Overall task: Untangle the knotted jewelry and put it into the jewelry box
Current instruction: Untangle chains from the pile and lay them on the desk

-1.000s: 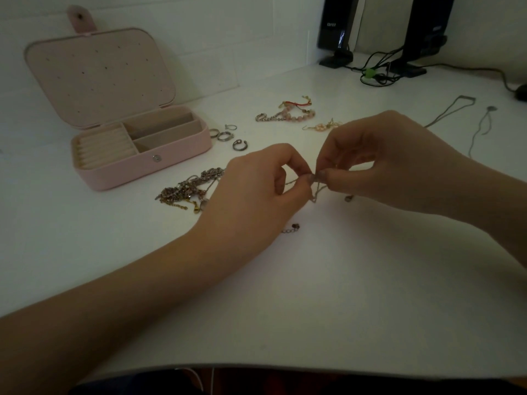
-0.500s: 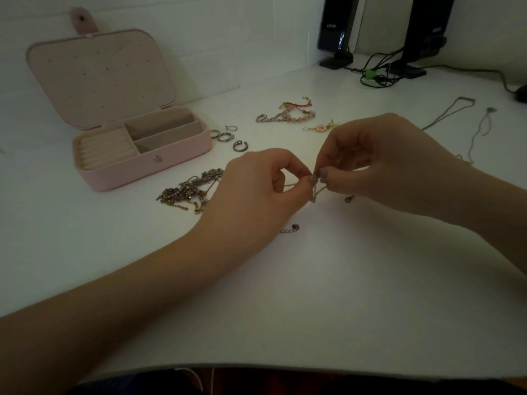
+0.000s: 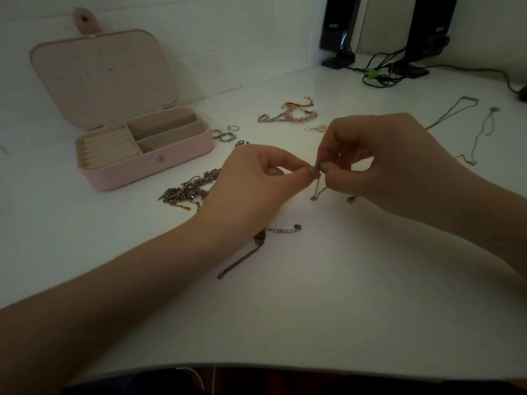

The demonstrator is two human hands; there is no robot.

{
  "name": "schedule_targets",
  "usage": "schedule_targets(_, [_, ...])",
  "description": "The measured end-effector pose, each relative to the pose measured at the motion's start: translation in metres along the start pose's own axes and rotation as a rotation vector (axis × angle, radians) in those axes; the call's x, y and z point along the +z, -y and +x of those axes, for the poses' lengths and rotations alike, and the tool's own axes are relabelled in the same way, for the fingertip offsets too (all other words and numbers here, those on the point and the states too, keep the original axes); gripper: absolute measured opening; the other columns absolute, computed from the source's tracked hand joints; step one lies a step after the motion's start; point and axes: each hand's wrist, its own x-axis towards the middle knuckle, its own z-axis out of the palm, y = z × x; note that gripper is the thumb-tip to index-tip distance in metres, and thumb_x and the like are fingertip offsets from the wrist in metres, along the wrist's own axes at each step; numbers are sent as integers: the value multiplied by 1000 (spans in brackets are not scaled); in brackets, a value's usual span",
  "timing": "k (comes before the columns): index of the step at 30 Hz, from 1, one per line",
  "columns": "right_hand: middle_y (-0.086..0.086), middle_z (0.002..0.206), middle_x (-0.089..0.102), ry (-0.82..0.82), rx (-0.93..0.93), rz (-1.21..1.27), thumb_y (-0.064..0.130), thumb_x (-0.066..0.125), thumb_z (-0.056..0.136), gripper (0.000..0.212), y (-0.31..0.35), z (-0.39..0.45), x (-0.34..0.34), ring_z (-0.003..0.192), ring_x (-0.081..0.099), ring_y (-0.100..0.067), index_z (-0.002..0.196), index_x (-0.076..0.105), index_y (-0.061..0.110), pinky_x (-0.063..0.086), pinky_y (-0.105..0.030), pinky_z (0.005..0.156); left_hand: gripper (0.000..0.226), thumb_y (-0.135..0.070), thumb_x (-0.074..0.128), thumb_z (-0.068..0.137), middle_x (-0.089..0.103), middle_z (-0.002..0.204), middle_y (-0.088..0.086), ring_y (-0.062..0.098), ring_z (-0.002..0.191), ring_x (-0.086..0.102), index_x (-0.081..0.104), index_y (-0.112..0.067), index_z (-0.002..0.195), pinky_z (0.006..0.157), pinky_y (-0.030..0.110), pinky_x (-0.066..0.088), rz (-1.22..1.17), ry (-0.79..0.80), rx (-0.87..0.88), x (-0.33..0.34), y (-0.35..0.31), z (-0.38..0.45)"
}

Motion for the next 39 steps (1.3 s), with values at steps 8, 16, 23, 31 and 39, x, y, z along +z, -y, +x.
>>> schedule_targets(8, [17,72,54,-104,-148,-174,22,55,78,7,-2,0,4,69,54,-9,81,62,19,44,-19,68,12,-24,73,80,30,40,-6,9,36,19,76,-12,84,37,17,17,-146,26,-144,-3,1,7])
schedule_targets(16, [14,74,50,-122,-179,-218,19,54,79,8,0,-1,9,61,56,-10,82,61,15,50,-36,61,7,-19,71,77,24,41,-5,14,41,16,72,-14,73,41,19,14,-171,27,-217,-3,-1,10])
schedule_targets(23, [22,71,48,-110,-126,-160,18,60,80,5,-1,0,12,64,57,-7,80,57,22,41,-14,57,23,-18,71,78,28,38,-6,10,35,19,64,-19,56,39,16,18,-149,-29,-193,-1,2,9])
schedule_targets(31, [36,64,55,-93,-27,-53,20,66,84,8,-5,0,9,71,62,-6,88,70,25,48,-21,71,12,-18,71,79,33,37,-9,8,34,24,69,-14,67,38,16,21,-129,-51,-166,-1,3,9])
schedule_targets(39, [31,64,55,-15,-10,-49,25,65,81,7,1,1,7,72,63,-3,81,71,28,48,-22,69,17,-13,71,80,38,37,-9,4,33,27,67,-17,64,36,13,23,-71,-44,-117,1,3,7])
